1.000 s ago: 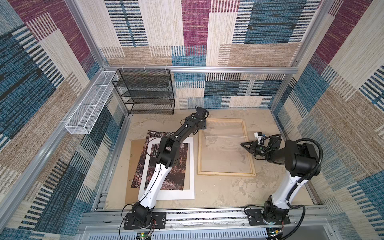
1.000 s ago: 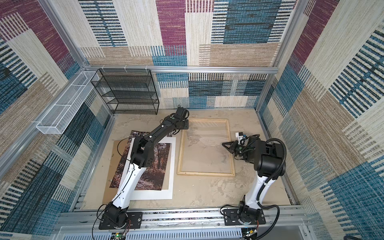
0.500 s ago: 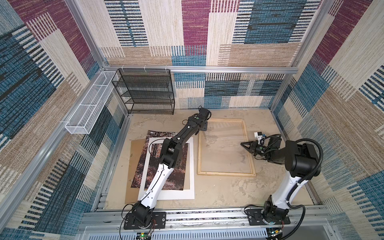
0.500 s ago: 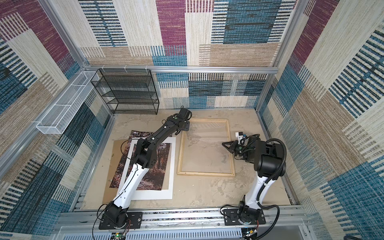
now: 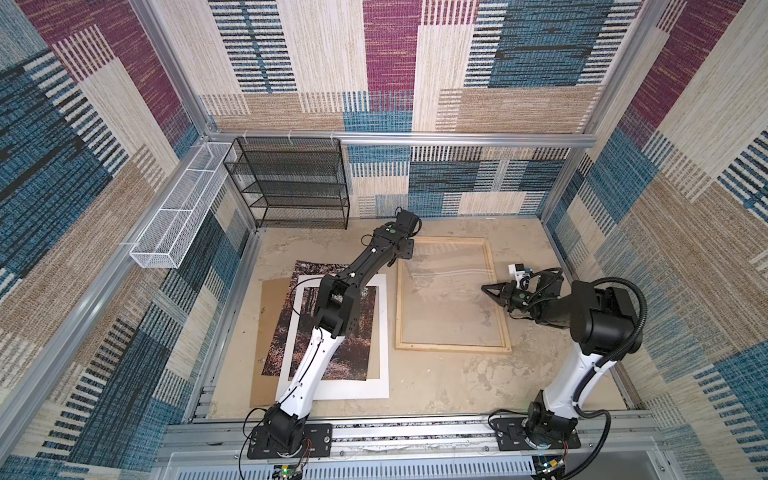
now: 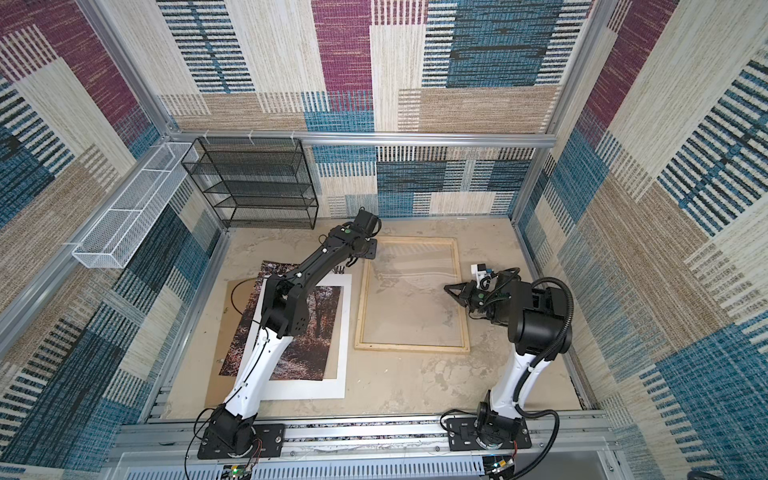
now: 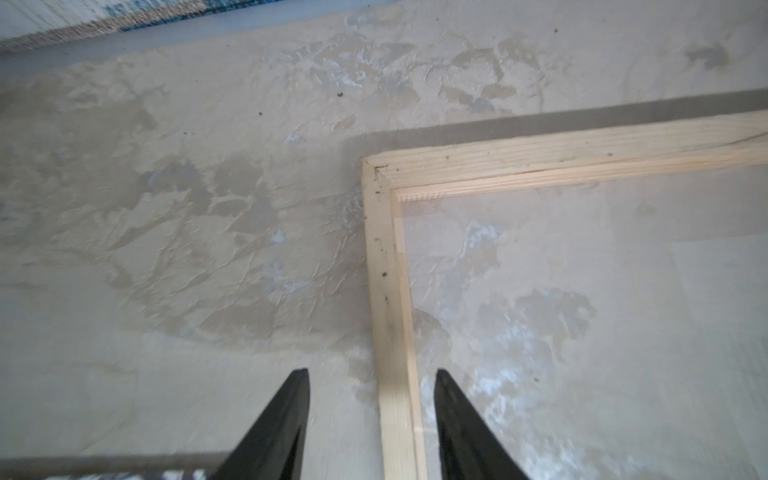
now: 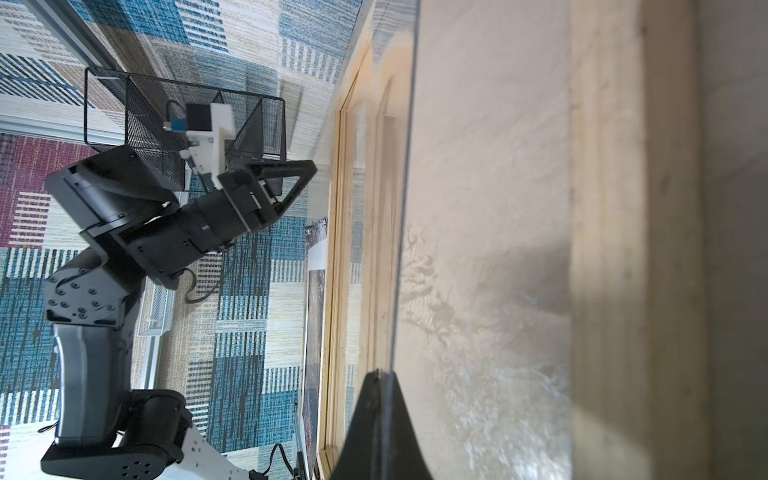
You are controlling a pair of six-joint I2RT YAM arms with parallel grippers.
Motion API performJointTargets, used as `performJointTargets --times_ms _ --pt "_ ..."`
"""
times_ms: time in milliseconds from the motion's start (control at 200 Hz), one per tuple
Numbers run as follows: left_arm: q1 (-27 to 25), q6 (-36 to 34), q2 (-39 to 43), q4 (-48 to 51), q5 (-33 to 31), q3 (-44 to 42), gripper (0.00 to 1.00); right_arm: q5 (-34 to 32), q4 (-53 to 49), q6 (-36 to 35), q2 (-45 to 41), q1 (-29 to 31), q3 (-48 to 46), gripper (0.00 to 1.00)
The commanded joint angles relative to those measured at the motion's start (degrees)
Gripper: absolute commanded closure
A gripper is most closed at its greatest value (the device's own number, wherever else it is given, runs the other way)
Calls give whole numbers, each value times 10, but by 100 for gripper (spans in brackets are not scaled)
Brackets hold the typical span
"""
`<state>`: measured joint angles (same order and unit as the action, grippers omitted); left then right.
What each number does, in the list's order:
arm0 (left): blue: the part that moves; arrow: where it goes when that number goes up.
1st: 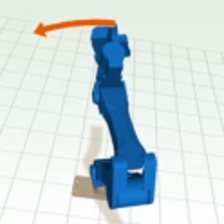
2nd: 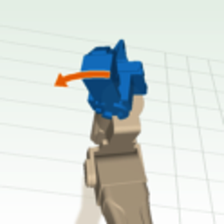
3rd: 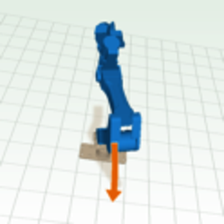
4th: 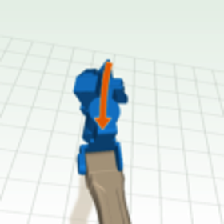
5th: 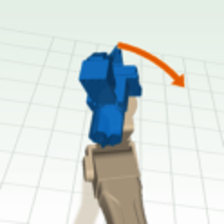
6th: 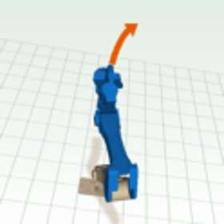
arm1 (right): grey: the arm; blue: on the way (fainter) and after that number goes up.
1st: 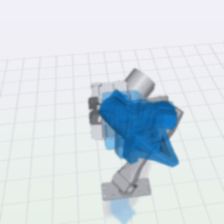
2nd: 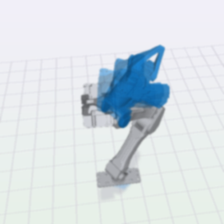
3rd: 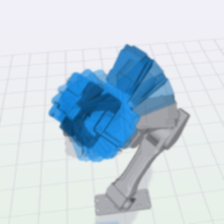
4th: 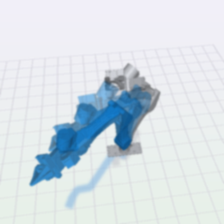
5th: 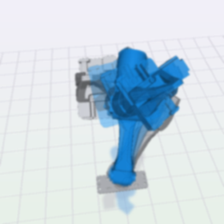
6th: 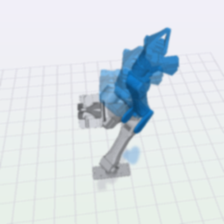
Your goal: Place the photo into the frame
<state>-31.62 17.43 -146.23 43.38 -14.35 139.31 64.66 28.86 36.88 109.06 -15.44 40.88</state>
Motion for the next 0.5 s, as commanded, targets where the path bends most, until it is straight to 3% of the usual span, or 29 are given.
performJointTargets --times_ms 0,275,496 --pt "0 -11 68 -31 -1 -54 48 2 -3 -15 -3 0 6 95" --pt "3 4 225 -93 6 -276 48 -8 -33 -35 -9 0 17 77" --pt "2 28 280 -112 28 -368 49 -27 -66 -55 -20 0 24 60"
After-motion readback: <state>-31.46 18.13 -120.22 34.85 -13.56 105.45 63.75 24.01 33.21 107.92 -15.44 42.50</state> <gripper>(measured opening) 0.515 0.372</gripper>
